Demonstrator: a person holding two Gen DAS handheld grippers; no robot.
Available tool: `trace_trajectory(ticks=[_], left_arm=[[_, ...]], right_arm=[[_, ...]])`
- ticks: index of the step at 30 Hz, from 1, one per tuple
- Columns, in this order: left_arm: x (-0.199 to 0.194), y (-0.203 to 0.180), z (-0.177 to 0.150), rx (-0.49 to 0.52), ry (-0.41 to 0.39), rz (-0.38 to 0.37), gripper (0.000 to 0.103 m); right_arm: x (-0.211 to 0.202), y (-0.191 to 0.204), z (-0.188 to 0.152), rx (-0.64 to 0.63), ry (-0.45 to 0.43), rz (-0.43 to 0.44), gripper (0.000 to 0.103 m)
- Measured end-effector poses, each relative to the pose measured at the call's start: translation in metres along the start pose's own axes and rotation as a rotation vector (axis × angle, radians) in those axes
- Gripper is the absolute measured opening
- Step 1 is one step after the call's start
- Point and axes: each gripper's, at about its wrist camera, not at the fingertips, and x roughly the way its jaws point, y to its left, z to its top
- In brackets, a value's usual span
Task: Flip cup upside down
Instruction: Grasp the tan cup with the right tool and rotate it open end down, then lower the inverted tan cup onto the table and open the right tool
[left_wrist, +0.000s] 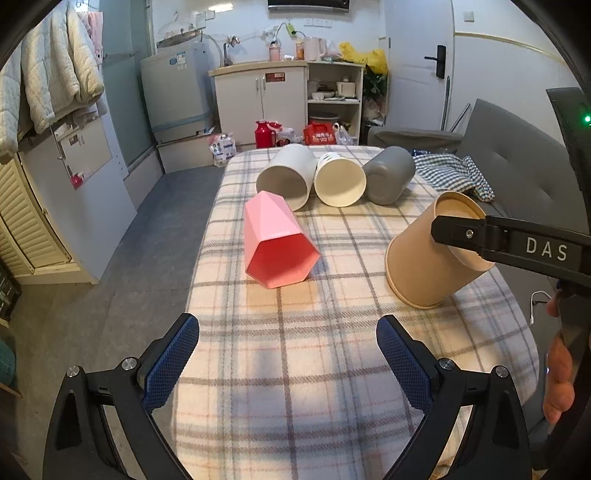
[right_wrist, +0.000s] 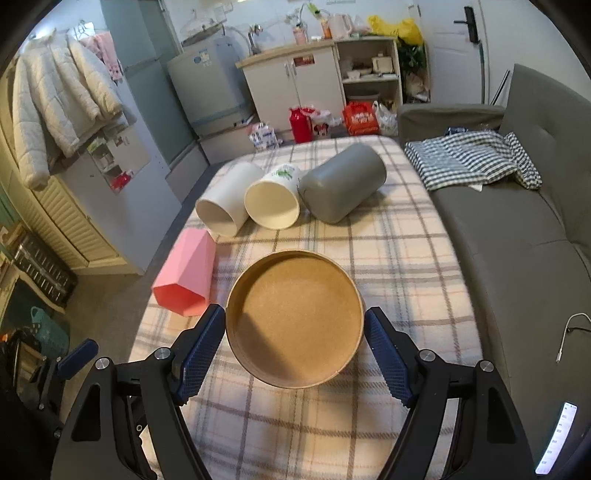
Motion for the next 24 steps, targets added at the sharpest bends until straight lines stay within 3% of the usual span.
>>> trace_trajectory(ticks=[7, 16, 19, 24], left_arm=[[0.014, -0.004, 0.000, 0.000, 0.024, -0.001, 0.100], [0.012, -0.002, -0.001, -0.010, 0.024, 0.003, 0.100], [0.006, -0.001, -0.001, -0.011, 0.016, 0.006, 0.100], [-0.010, -0.001, -0.001, -0.001, -0.014, 0.016, 0.100]], right_arm=[[0.014, 0.012, 0.009, -0.076, 0.007, -0.029, 0.078], [0.020, -0.001, 0.016, -0.009, 0.028, -0.010, 0.078], [0.015, -0.003, 0.017, 0.007, 0.024, -0.027, 0.089], [-0.013, -0.002, 0.023, 0.018, -0.042, -0.020, 0.090]])
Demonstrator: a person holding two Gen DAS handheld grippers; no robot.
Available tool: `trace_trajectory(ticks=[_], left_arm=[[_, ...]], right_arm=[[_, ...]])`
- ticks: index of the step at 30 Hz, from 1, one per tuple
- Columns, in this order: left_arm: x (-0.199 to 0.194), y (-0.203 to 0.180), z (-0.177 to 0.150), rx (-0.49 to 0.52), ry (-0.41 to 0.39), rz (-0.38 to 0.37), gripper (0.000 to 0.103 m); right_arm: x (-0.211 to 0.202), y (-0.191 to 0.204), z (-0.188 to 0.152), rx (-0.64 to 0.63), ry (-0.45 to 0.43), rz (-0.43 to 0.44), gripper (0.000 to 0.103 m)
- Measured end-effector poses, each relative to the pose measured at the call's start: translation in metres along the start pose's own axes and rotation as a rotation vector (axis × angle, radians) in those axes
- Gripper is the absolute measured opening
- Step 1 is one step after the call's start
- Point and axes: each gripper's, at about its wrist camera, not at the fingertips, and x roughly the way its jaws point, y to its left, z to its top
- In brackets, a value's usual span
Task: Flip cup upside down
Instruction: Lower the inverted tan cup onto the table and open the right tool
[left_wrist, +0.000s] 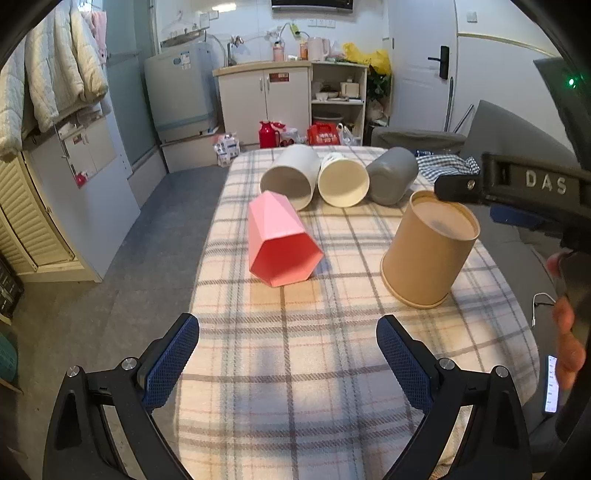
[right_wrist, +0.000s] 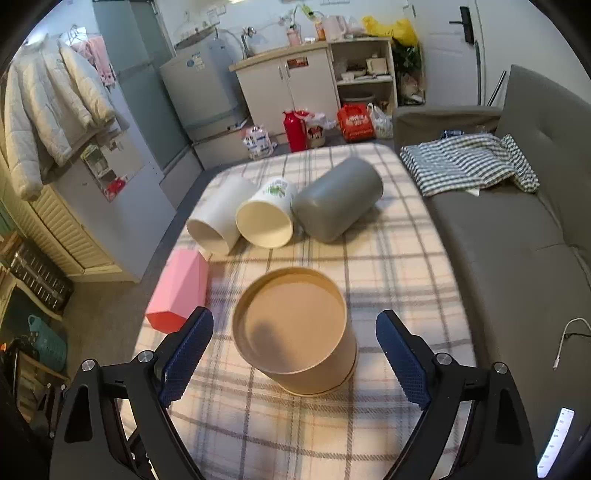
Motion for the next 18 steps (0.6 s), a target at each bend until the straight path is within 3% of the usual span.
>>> trace_trajectory(ticks=[10, 18], left_arm=[[-0.048, -0.006, 0.009, -0.001, -0.100, -0.001, 0.099], [-0.076, -0.017, 0.001, -0.008, -0.153, -0.021, 0.099]], right_arm=[[-0.079, -0.003, 0.001, -0.004, -0.134, -0.003, 0.090], [-0.128, -0.016, -0.035, -0.014, -0.219, -0.078, 0.090]])
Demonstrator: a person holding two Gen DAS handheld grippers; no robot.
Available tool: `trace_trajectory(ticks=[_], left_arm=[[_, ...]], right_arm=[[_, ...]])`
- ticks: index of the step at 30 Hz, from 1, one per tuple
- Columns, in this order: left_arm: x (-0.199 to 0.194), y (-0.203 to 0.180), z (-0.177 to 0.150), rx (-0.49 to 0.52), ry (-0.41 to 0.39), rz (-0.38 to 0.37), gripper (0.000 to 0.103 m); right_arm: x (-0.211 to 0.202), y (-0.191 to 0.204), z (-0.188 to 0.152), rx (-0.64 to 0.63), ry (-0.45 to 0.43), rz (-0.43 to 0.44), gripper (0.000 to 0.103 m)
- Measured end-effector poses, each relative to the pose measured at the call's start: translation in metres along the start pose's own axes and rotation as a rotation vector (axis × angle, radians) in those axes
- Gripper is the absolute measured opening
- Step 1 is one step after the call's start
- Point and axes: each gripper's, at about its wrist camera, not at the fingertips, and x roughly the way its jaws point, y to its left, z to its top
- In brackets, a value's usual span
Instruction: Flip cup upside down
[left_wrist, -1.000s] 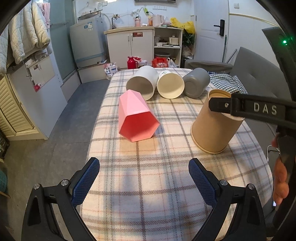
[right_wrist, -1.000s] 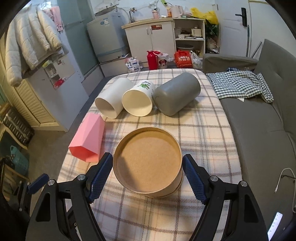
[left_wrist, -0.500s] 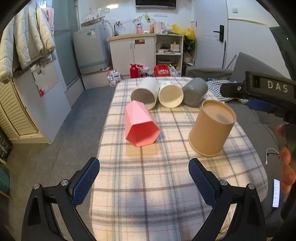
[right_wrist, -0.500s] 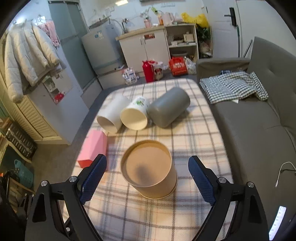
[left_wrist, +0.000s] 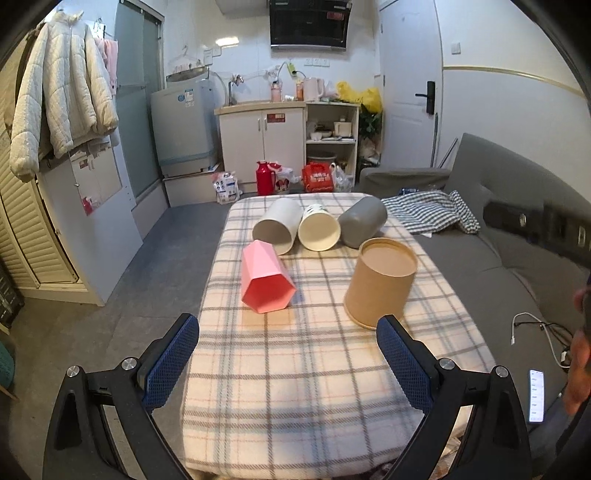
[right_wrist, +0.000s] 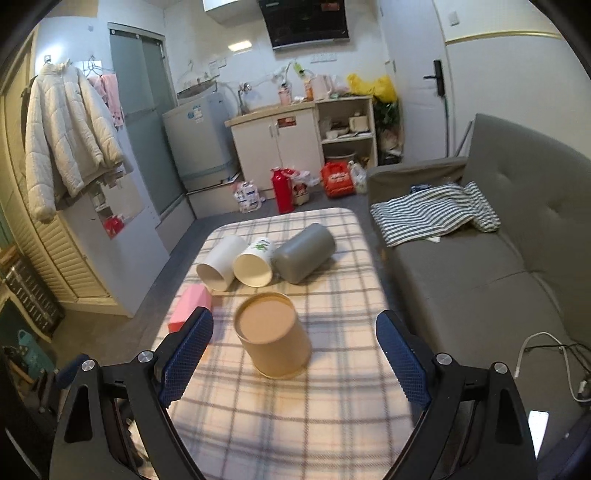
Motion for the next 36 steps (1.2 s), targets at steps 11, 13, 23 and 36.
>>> trace_trajectory(ticks=[11, 13, 23, 36], left_arm=[[-0.026, 0.000, -0.021, -0.054, -0.075, 0.018, 0.103], [-0.027, 0.001, -0.024, -0.070, -0.080, 0.021, 0.103], [-0.026, -0.001, -0.027, -0.071, -0.069, 0.015, 0.103], [-0.023, 0.003, -0.029, -0.083, -0.058, 0.012, 0.103]], right_arm=[[-0.012, -0.016, -0.058, 0.002, 0.000, -0.081, 0.097], [-0.012, -0.015, -0.064, -0.001, 0.010, -0.083, 0.097], [-0.007, -0.009, -0.078, -0.035, 0.038, -0.087, 0.100], [-0.001, -0.007, -0.080, -0.035, 0.053, -0.087, 0.100]])
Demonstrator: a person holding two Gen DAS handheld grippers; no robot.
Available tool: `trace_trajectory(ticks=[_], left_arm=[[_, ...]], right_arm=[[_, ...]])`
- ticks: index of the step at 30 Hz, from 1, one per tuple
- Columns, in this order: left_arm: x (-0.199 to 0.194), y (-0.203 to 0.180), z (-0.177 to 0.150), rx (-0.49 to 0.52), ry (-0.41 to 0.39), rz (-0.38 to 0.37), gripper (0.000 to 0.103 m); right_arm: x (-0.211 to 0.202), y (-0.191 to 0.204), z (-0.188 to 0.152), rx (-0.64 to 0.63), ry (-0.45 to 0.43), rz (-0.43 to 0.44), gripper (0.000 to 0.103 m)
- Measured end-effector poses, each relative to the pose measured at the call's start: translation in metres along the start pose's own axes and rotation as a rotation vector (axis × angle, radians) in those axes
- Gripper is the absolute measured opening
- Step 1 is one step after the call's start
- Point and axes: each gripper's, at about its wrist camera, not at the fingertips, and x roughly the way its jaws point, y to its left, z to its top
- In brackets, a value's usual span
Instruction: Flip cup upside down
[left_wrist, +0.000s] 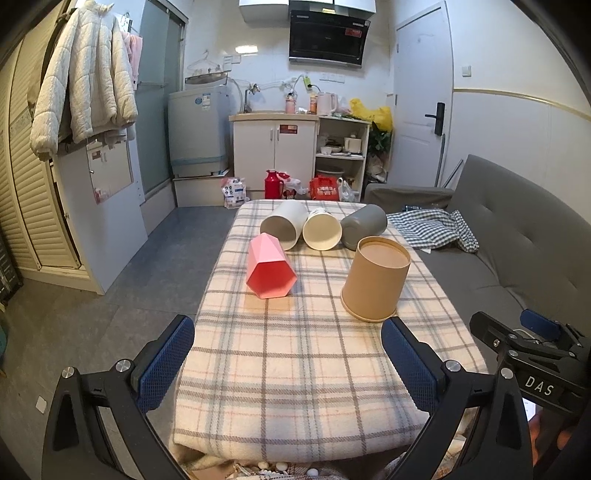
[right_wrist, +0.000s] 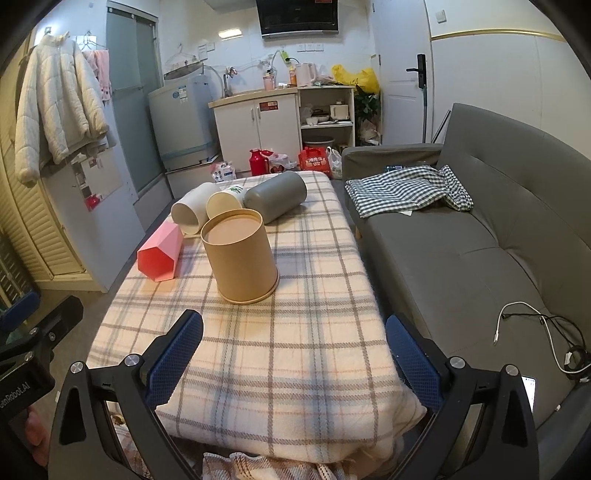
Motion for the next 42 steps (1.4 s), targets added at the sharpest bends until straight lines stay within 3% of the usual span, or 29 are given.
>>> trace_trajectory(ticks=[42], left_arm=[[0.0016, -0.0044, -0.0043, 0.020, -0.002, 0.013, 0.103]], right_arm=[[0.0018, -0.0002, -0.0046, 0.005, 0.002, -0.004, 0.100]])
